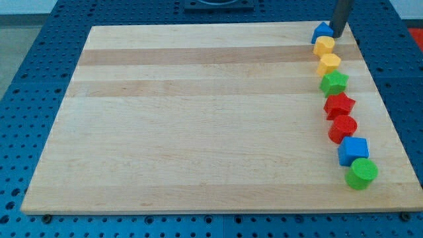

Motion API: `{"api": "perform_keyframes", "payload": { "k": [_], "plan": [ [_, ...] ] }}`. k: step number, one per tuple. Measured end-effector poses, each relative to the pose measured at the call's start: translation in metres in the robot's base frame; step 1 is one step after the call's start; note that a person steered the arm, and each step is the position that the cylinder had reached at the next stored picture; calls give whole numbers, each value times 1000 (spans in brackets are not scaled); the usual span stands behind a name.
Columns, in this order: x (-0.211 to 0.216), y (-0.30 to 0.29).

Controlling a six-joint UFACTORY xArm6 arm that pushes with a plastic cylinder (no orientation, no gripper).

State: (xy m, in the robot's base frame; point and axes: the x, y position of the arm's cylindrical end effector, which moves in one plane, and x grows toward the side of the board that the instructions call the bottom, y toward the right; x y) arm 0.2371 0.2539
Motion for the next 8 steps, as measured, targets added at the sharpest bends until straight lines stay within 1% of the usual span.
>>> {"api": "perform_keyframes", "payload": {
  "k": [1,3,4,5,7,8],
  "plan": [
    [0,0],
    [21,18],
    [35,18],
    [37,-5],
    [42,-90],
    [52,-121]
  ]
}}
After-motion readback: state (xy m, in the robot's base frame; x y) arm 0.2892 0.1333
